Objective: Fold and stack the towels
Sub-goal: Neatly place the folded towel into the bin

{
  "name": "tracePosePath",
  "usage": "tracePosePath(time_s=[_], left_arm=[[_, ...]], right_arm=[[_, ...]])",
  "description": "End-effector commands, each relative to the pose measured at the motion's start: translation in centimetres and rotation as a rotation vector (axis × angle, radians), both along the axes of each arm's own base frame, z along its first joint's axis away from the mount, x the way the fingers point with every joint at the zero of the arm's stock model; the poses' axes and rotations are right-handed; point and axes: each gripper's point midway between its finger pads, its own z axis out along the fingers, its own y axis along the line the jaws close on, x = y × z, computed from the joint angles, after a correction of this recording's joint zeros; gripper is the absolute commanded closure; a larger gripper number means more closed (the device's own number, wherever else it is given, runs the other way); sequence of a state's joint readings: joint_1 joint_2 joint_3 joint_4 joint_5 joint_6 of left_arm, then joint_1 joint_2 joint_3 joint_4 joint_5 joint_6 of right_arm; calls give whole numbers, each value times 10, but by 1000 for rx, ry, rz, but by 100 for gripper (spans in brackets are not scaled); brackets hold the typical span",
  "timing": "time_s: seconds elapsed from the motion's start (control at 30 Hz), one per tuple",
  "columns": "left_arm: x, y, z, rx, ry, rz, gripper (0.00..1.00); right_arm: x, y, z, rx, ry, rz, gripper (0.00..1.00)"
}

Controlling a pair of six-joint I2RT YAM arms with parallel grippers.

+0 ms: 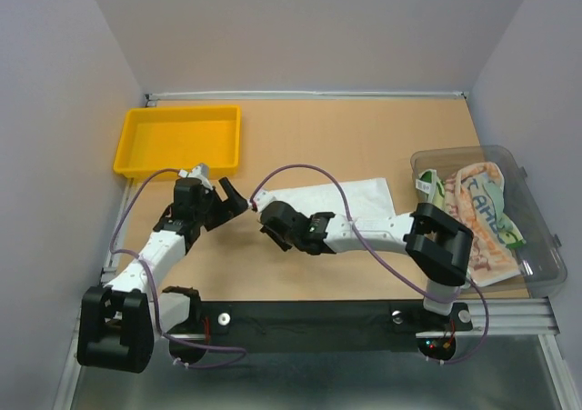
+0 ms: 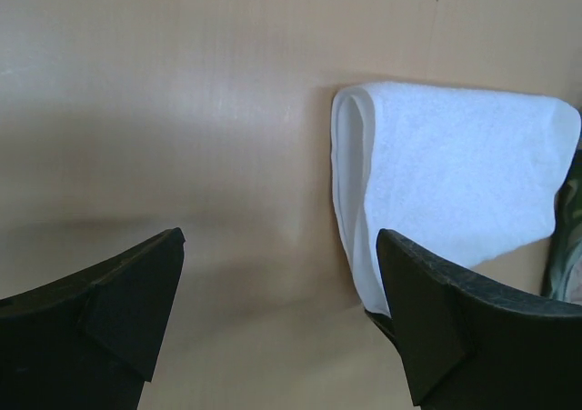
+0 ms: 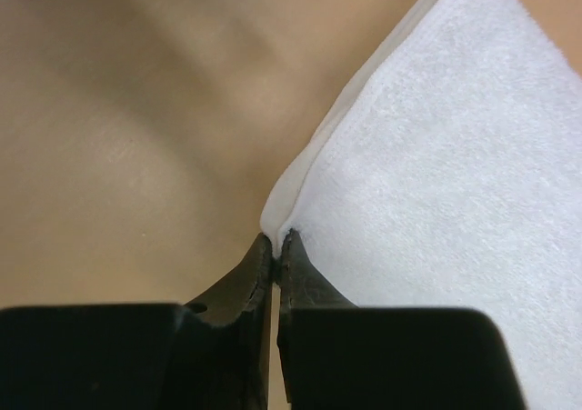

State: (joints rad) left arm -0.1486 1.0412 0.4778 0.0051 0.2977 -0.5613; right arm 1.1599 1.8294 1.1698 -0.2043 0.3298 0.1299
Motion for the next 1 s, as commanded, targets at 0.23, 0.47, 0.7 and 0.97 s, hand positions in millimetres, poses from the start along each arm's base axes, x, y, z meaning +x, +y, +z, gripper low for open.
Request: tracePosePath(time_s=[0.23,0.47,0.7,0.97], left_arm=[[6,-43,16,-283,-24,-27,2],[2,-82,3,-358,45,-62,2],[4,-91,-22,-349,90,-5,2],[7,-94,-48,-375,127,42,9]], right_arm=[[17,18,58,323,-64,-45,99],[15,18,55,350,-52,-44,99],[16,18,56,368,-52,-45,99],[13,19,58,406,-40,-44,99]])
